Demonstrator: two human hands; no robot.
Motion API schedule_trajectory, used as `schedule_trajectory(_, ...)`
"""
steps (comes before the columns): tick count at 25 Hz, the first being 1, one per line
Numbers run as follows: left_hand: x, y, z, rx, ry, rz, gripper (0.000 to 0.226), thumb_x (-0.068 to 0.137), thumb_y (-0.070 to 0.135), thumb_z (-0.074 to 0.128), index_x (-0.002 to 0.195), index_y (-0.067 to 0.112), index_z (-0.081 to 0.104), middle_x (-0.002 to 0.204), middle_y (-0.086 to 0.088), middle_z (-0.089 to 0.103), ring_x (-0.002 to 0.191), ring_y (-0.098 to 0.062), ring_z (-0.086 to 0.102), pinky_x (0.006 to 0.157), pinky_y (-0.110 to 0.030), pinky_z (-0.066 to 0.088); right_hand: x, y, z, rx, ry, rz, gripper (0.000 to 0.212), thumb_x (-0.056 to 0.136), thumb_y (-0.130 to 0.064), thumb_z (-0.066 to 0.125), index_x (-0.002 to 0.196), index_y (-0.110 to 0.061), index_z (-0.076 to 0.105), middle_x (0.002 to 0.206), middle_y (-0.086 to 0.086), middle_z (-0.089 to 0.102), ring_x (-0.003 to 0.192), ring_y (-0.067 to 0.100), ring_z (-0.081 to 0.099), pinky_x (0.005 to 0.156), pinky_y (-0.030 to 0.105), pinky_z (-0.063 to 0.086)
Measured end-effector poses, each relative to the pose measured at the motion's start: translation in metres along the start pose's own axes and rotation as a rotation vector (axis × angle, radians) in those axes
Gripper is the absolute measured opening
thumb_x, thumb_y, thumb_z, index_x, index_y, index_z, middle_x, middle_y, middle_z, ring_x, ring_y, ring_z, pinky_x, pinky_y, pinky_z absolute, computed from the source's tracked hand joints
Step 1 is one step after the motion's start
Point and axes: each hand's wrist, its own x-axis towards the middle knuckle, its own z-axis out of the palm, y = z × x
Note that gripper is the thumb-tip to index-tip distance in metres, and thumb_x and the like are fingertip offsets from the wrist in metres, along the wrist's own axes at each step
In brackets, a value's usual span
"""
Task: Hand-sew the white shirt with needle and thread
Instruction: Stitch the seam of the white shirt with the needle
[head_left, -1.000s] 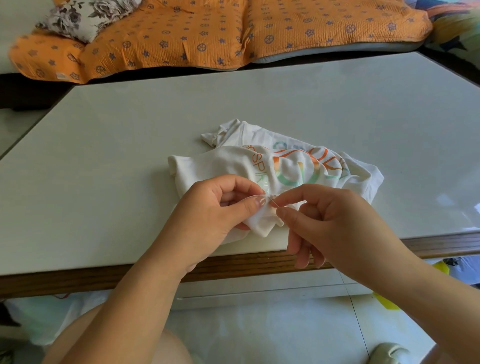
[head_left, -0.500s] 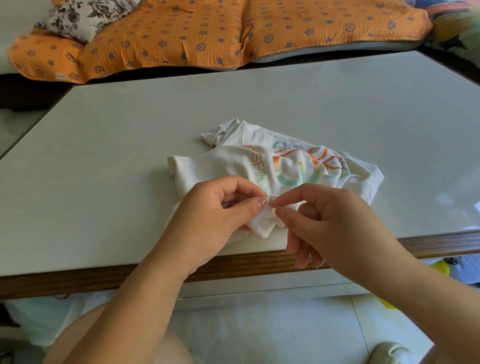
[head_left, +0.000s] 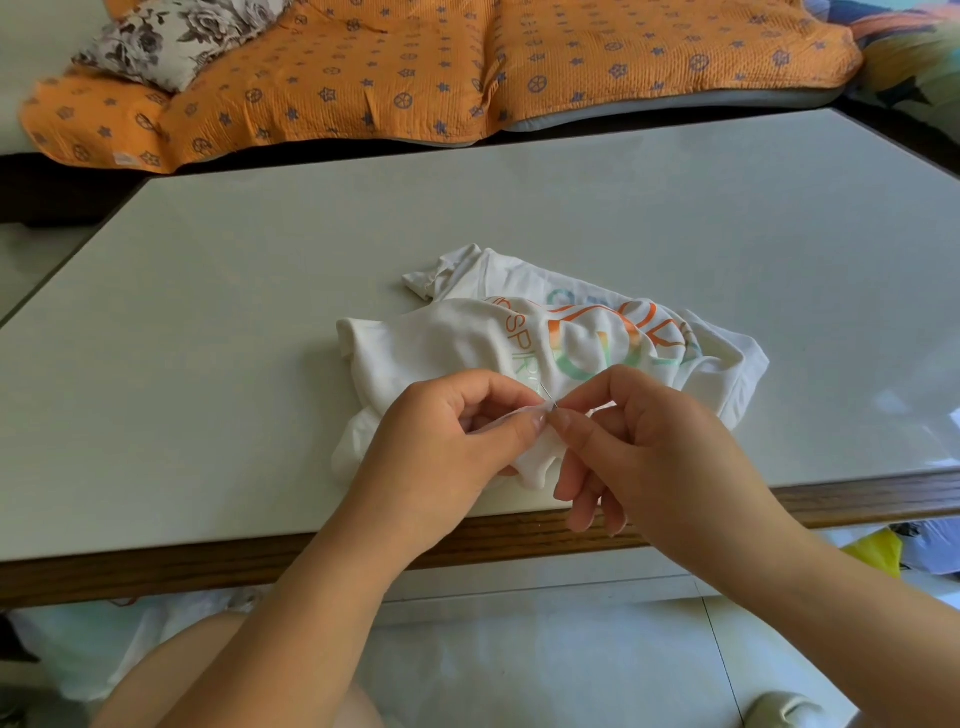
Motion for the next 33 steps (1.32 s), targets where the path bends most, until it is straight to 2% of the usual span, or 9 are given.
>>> schedule_trajectory(3,-0.001,0.001,0.001,0.006,-0.016,-0.006,0.013,0.088,0.015,0.069,0.095,0.022,0.079,0.081,0.006,0.077,0.077,-0.002,0.071,0.064,-0.014,0.052,0.002,0.002,0.001,0.086,0.006,0.010,0.009,0.095,-0.023,0.058,0.092,-0.014,0.056,0.061,0.008,0.069,0.048,0.023,0.065,0.042,0.024,0.046)
schedule_trajectory(7,-0.002,0.001,0.001,0.187,-0.037,0.093,0.020,0.088,0.017,0.071,0.088,0.036,0.078,0.081,0.018,0.074,0.081,0.005,0.068,0.074,-0.010,0.049,0.008,0.001,0.001,0.204,-0.014,0.034,0.010,0.095,-0.014,0.058,0.105,-0.011,0.056,0.064,0.014,0.070,0.054,0.028,0.068,0.043,0.027,0.050)
schedule_trajectory(11,-0.001,0.001,0.002,0.228,0.001,0.114,0.020,0.086,0.018,0.072,0.085,0.037,0.077,0.080,0.021,0.071,0.080,0.006,0.067,0.070,-0.006,0.044,0.009,-0.002,0.000,0.262,-0.055,0.054,0.011,0.098,-0.012,0.053,0.098,-0.003,0.059,0.066,0.016,0.071,0.061,0.032,0.071,0.050,0.032,0.057)
schedule_trajectory(19,-0.002,0.002,0.002,0.221,0.009,0.083,0.014,0.084,0.025,0.074,0.082,0.038,0.077,0.086,0.021,0.071,0.084,0.005,0.067,0.072,-0.007,0.046,0.019,0.000,-0.007,-0.033,0.192,-0.089,0.015,0.098,-0.022,0.050,0.085,-0.020,0.056,0.071,-0.004,0.070,0.053,0.012,0.064,0.048,0.025,0.045)
schedule_trajectory(21,-0.001,0.002,0.002,0.196,-0.012,0.070,0.010,0.084,0.027,0.075,0.082,0.037,0.078,0.086,0.019,0.072,0.084,0.004,0.067,0.072,-0.007,0.046,0.025,-0.002,-0.013,0.198,0.169,-0.031,0.016,0.100,-0.018,0.048,0.087,-0.013,0.054,0.075,0.001,0.071,0.050,0.017,0.061,0.043,0.025,0.043)
schedule_trajectory(23,0.000,0.002,0.003,0.177,-0.034,0.057,0.010,0.083,0.027,0.075,0.083,0.036,0.078,0.086,0.018,0.072,0.084,0.003,0.067,0.071,-0.007,0.045,0.028,-0.007,-0.017,0.604,0.045,0.090,0.017,0.103,-0.015,0.042,0.089,-0.010,0.050,0.072,0.010,0.071,0.047,0.020,0.062,0.039,0.024,0.046)
schedule_trajectory(27,0.000,0.002,0.002,0.128,-0.108,0.024,0.010,0.085,0.022,0.073,0.085,0.032,0.077,0.088,0.019,0.072,0.085,0.006,0.066,0.071,-0.005,0.044,0.038,-0.009,-0.027,0.973,-0.014,0.133,0.014,0.099,-0.006,0.042,0.089,-0.008,0.052,0.065,0.011,0.064,0.064,0.024,0.072,0.058,0.031,0.060)
schedule_trajectory(30,0.001,0.000,0.000,0.090,-0.149,-0.015,0.009,0.085,0.023,0.072,0.086,0.029,0.078,0.087,0.018,0.072,0.083,0.006,0.065,0.072,-0.006,0.044,0.048,-0.005,-0.039,0.874,0.133,0.012,0.013,0.099,-0.004,0.044,0.090,-0.010,0.052,0.065,0.009,0.062,0.069,0.028,0.071,0.080,0.044,0.060)
schedule_trajectory(33,0.002,-0.003,-0.002,0.078,-0.171,-0.064,0.008,0.084,0.024,0.074,0.090,0.025,0.078,0.086,0.015,0.073,0.080,0.007,0.064,0.073,-0.007,0.043,0.058,0.001,-0.051,0.487,0.326,-0.128,0.012,0.099,-0.011,0.051,0.090,-0.018,0.055,0.066,0.002,0.068,0.075,0.027,0.073,0.086,0.042,0.056)
